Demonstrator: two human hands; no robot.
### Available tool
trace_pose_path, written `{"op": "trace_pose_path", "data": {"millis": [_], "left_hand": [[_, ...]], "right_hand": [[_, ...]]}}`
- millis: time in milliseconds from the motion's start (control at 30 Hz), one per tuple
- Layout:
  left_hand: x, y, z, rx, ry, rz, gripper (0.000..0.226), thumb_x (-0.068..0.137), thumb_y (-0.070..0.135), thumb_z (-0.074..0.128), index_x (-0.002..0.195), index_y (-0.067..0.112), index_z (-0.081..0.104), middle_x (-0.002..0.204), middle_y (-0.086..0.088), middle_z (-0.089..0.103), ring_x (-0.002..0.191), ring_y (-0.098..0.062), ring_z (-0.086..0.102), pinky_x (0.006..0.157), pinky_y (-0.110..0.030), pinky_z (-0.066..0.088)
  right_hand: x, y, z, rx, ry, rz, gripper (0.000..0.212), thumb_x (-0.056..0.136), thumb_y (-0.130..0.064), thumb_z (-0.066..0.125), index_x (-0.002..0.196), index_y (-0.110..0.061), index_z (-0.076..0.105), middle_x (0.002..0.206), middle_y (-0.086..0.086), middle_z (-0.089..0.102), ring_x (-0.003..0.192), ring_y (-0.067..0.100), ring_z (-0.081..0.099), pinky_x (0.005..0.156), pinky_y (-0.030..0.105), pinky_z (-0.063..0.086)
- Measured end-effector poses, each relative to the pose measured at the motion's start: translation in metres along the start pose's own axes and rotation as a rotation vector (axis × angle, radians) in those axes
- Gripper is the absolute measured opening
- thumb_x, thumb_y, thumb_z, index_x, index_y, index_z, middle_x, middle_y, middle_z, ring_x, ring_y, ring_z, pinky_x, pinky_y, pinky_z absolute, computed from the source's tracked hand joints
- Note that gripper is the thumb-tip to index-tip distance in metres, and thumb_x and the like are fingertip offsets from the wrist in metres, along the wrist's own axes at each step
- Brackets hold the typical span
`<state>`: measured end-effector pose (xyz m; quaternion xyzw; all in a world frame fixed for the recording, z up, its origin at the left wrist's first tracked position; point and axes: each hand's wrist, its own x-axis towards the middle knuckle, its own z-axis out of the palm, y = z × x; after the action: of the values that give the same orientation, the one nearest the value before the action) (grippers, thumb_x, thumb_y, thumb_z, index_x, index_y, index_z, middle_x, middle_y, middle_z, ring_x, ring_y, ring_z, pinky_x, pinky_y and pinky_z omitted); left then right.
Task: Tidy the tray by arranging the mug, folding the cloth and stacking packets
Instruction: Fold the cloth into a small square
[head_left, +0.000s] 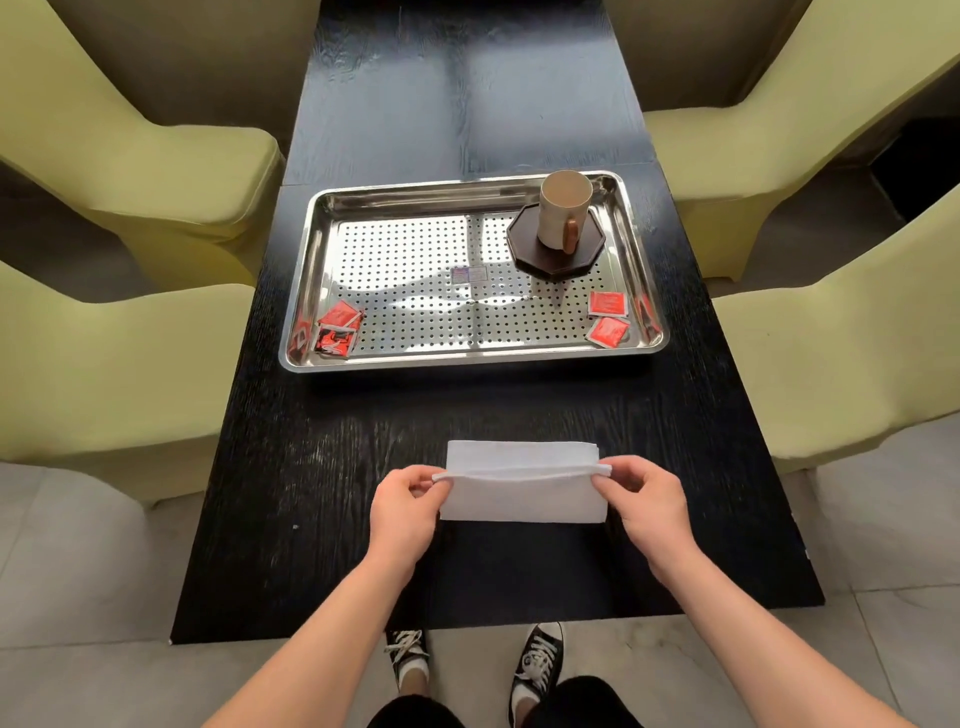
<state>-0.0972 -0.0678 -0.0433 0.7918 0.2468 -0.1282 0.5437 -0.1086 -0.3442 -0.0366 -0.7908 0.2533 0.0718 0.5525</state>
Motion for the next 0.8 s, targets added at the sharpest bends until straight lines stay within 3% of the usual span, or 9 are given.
{"op": "trace_pose_path", "data": {"millis": [167, 433, 500, 567, 633, 700, 800], "left_hand": [[0.029, 0.016, 0.014, -0.043, 0.006, -0.106, 0.011, 0.093, 0.02, 0.067, 0.086, 0.027, 0.071, 0.088, 0.004, 0.07, 0.082, -0.011, 0.066, 0.061, -0.022, 0.047], [0.05, 0.016, 0.03, -0.117, 0.086, -0.199, 0.006, 0.092, 0.021, 0.07, 0.088, 0.026, 0.073, 0.091, 0.005, 0.072, 0.083, -0.012, 0.068, 0.059, -0.024, 0.051], [0.052, 0.013, 0.031, -0.125, 0.09, -0.215, 0.006, 0.092, 0.021, 0.07, 0.097, 0.024, 0.073, 0.093, 0.004, 0.071, 0.083, -0.011, 0.067, 0.059, -0.023, 0.05], [0.051, 0.012, 0.029, -0.081, 0.104, -0.19, 0.023, 0.093, 0.017, 0.067, 0.115, 0.024, 0.067, 0.098, 0.006, 0.066, 0.085, -0.009, 0.064, 0.062, -0.023, 0.048], [0.044, 0.008, 0.025, 0.141, 0.141, -0.055, 0.038, 0.093, 0.015, 0.064, 0.128, 0.027, 0.06, 0.108, 0.008, 0.058, 0.094, -0.01, 0.058, 0.072, -0.026, 0.046], [0.031, -0.002, 0.021, 0.466, 0.128, 0.27, 0.044, 0.088, 0.012, 0.065, 0.13, 0.023, 0.059, 0.117, 0.001, 0.054, 0.106, -0.017, 0.053, 0.081, -0.034, 0.048], [0.016, -0.02, 0.028, 0.862, -0.08, 0.734, 0.054, 0.084, 0.019, 0.069, 0.137, 0.02, 0.057, 0.143, -0.017, 0.049, 0.132, -0.038, 0.046, 0.102, -0.054, 0.046]], "right_hand": [[0.032, -0.008, 0.013, -0.064, -0.023, 0.083, 0.009, 0.089, -0.02, 0.07, 0.088, -0.029, 0.07, 0.09, -0.006, 0.071, 0.088, 0.011, 0.066, 0.07, 0.031, 0.054], [0.055, -0.005, 0.023, -0.231, -0.02, 0.11, 0.006, 0.087, -0.024, 0.068, 0.085, -0.028, 0.066, 0.088, -0.006, 0.068, 0.085, 0.015, 0.065, 0.072, 0.035, 0.055], [0.056, -0.004, 0.023, -0.24, -0.017, 0.126, 0.003, 0.087, -0.025, 0.069, 0.089, -0.026, 0.067, 0.09, -0.006, 0.068, 0.088, 0.014, 0.065, 0.076, 0.036, 0.056], [0.054, -0.003, 0.022, -0.241, 0.012, 0.127, 0.01, 0.088, -0.023, 0.068, 0.098, -0.023, 0.067, 0.094, -0.007, 0.067, 0.091, 0.014, 0.064, 0.075, 0.031, 0.052], [0.047, -0.003, 0.022, -0.364, 0.082, 0.041, 0.019, 0.09, -0.02, 0.066, 0.109, -0.022, 0.066, 0.099, -0.008, 0.064, 0.093, 0.016, 0.062, 0.075, 0.032, 0.05], [0.035, -0.001, 0.026, -0.528, 0.142, -0.133, 0.023, 0.09, -0.016, 0.064, 0.113, -0.02, 0.067, 0.101, -0.005, 0.062, 0.095, 0.021, 0.06, 0.075, 0.04, 0.053], [0.009, 0.006, 0.047, -0.793, 0.045, -0.505, 0.036, 0.083, -0.015, 0.071, 0.119, -0.02, 0.068, 0.118, 0.002, 0.065, 0.106, 0.029, 0.061, 0.082, 0.044, 0.056]]}}
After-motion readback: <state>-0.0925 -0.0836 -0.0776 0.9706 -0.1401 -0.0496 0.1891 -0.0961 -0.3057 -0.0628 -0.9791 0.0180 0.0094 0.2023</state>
